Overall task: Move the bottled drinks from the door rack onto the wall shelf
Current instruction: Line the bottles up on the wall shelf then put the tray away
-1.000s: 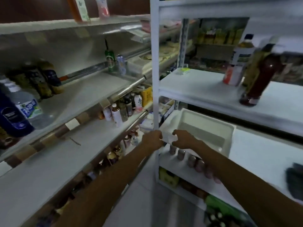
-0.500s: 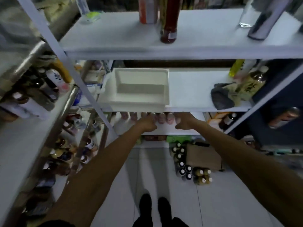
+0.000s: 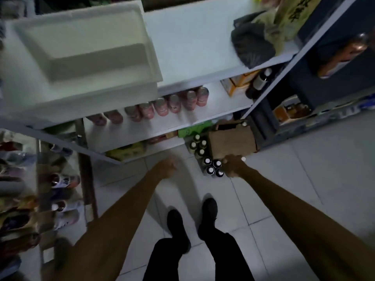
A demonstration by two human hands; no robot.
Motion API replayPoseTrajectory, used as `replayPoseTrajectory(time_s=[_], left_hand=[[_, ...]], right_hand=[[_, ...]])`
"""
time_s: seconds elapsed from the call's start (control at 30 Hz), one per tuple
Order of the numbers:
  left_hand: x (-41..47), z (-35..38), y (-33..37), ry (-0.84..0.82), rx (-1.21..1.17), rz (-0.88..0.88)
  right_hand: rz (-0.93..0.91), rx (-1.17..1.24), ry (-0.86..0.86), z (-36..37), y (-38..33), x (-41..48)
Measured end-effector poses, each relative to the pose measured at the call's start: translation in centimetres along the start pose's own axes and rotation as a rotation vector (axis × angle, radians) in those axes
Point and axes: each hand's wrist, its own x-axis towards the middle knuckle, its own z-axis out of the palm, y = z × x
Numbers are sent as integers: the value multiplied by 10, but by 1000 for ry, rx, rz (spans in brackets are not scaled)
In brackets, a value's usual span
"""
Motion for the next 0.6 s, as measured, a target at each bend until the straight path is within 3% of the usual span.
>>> replayPoseTrajectory(time_s=[0.27, 0.4, 0.6], left_hand=[[170, 105, -61, -77, -117, -99], [268, 159, -94, -4, -309, -95], [408, 210, -110, 140, -627, -98]], right_hand=[[5, 154, 158, 121, 42, 156], [23, 135, 238, 162, 59, 248], [-167, -56, 351, 200, 70, 379]])
